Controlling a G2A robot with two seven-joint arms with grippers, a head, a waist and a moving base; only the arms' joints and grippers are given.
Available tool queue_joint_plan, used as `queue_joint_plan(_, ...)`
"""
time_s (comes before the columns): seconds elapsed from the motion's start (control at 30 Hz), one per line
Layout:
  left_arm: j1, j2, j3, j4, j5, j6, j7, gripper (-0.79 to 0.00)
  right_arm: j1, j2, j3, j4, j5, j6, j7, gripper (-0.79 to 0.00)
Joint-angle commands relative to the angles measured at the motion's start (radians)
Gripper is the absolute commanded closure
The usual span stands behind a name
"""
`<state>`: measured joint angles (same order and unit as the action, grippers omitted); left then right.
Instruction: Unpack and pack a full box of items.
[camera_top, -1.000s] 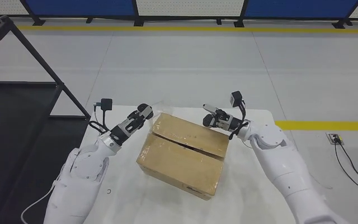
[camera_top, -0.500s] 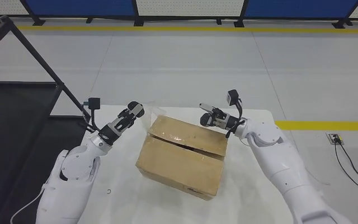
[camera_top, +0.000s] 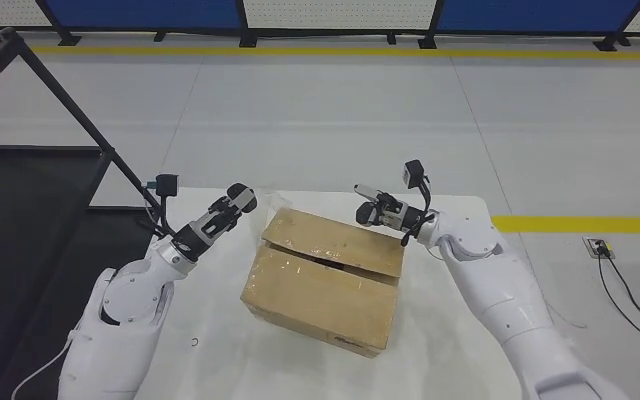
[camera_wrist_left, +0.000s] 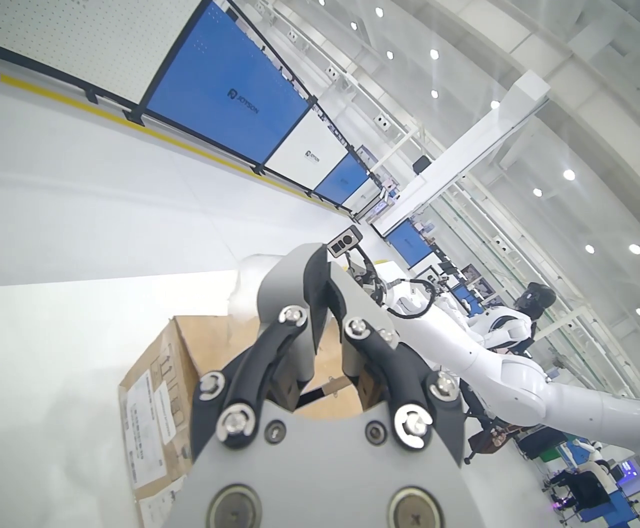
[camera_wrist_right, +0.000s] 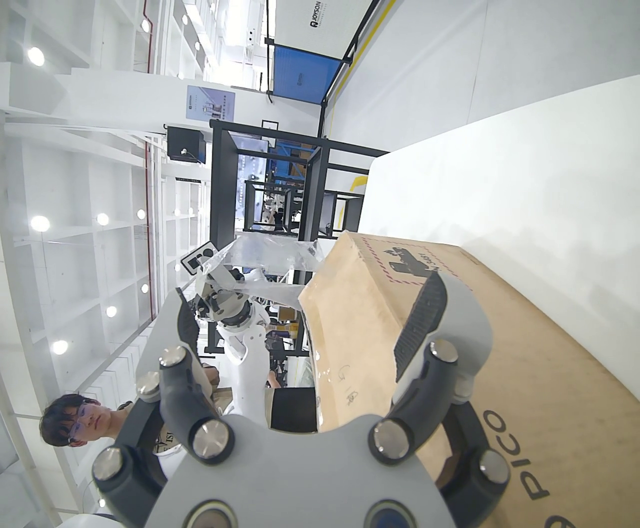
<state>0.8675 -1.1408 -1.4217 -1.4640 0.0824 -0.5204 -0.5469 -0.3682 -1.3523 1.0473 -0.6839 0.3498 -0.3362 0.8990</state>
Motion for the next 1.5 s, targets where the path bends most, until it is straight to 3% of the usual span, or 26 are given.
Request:
queue_joint_plan(0.0, 0.010, 0.001, 0.005, -0.016, 0.004, -0.005, 0.000, 0.000, 0.001, -0.002, -0.001, 0.001, -0.001, 0.001, -0.001, -0.785)
queue_joint_plan(0.37, 0.031, 0.002, 0.034, -0.049, 0.098, 0.019, 0.039, 0.000, 0.001, -0.007, -0.004, 0.001, -0.004, -0.004, 0.011, -0.785)
queue_joint_plan(0.57, 0.025, 0.003, 0.032, -0.038, 0.074, 0.019, 0.035, 0.000, -0.025, 0.005, 0.034, -0.023, 0.143, -0.002, 0.306, -0.785)
queue_joint_plan(0.83, 0.007, 0.004, 0.043, -0.024, 0.073, 0.024, 0.033, 0.000, -0.080, 0.043, 0.106, -0.095, 0.193, 0.079, 0.466, -0.785)
queue_joint_plan(1.2, -0.019, 0.003, 0.061, -0.001, 0.064, 0.020, 0.027, 0.000, -0.256, 0.110, 0.210, -0.322, 0.103, 0.178, 0.456, -0.785)
queue_joint_plan(1.47, -0.038, 0.003, 0.075, 0.013, 0.062, 0.019, 0.021, 0.000, -0.417, 0.142, 0.309, -0.528, 0.180, 0.197, 0.445, -0.785)
